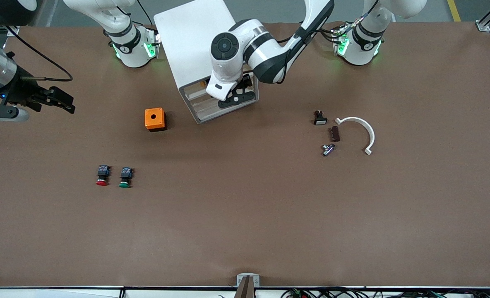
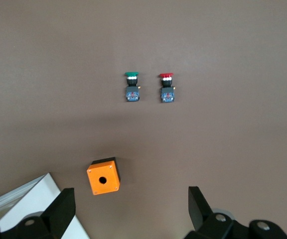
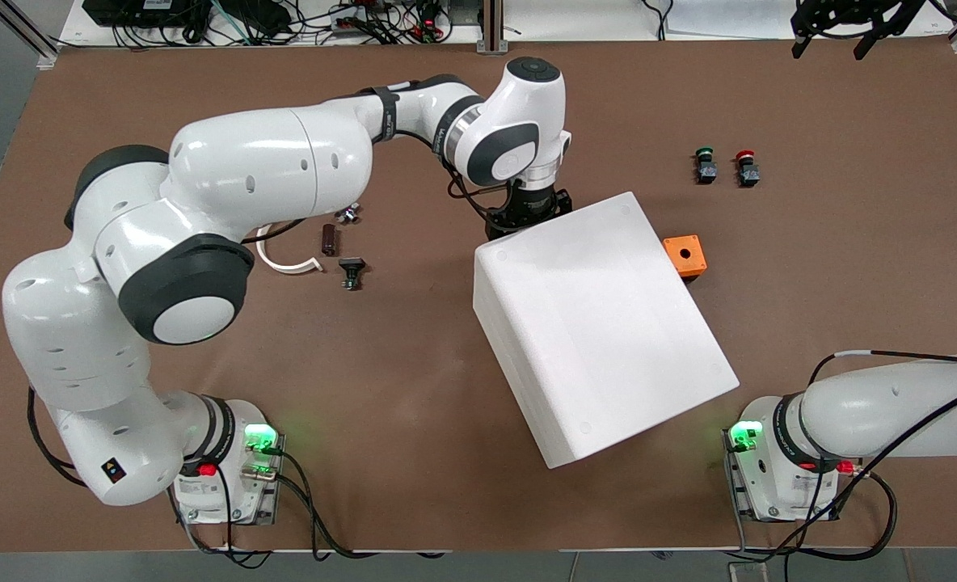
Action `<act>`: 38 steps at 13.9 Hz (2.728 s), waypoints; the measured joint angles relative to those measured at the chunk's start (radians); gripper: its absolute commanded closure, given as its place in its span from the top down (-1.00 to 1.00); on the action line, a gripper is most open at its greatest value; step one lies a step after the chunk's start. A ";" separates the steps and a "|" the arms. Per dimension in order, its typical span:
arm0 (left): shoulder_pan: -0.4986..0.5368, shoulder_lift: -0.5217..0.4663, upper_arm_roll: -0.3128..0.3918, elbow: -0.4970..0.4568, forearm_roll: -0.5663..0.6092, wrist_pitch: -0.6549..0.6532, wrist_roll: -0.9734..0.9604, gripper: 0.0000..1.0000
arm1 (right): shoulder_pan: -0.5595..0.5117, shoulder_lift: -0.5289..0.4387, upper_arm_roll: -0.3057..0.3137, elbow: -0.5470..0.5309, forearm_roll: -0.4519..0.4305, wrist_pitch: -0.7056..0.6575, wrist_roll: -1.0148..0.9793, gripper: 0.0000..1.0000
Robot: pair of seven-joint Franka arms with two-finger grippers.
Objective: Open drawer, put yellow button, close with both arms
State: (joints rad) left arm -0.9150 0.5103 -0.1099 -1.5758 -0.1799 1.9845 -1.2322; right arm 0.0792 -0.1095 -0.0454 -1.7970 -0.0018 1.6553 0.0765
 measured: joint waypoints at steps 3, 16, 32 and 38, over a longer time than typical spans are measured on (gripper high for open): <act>-0.011 0.000 0.000 0.000 0.000 -0.001 -0.027 1.00 | -0.051 -0.018 0.000 -0.032 0.000 0.029 -0.085 1.00; 0.318 -0.094 0.030 0.084 0.129 -0.095 -0.042 1.00 | -0.120 0.022 0.005 0.146 0.000 -0.090 -0.097 1.00; 0.888 -0.461 0.025 0.056 0.170 -0.427 0.951 1.00 | -0.119 0.039 0.019 0.209 0.000 -0.089 -0.100 1.00; 0.921 -0.571 0.049 0.001 0.157 -0.482 1.109 1.00 | -0.119 0.039 0.020 0.209 0.000 -0.089 -0.101 1.00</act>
State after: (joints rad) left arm 0.0063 -0.0605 -0.0604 -1.5753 -0.0234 1.5029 -0.1234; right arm -0.0400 -0.0703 -0.0258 -1.5876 -0.0013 1.5661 -0.0241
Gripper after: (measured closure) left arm 0.000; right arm 0.000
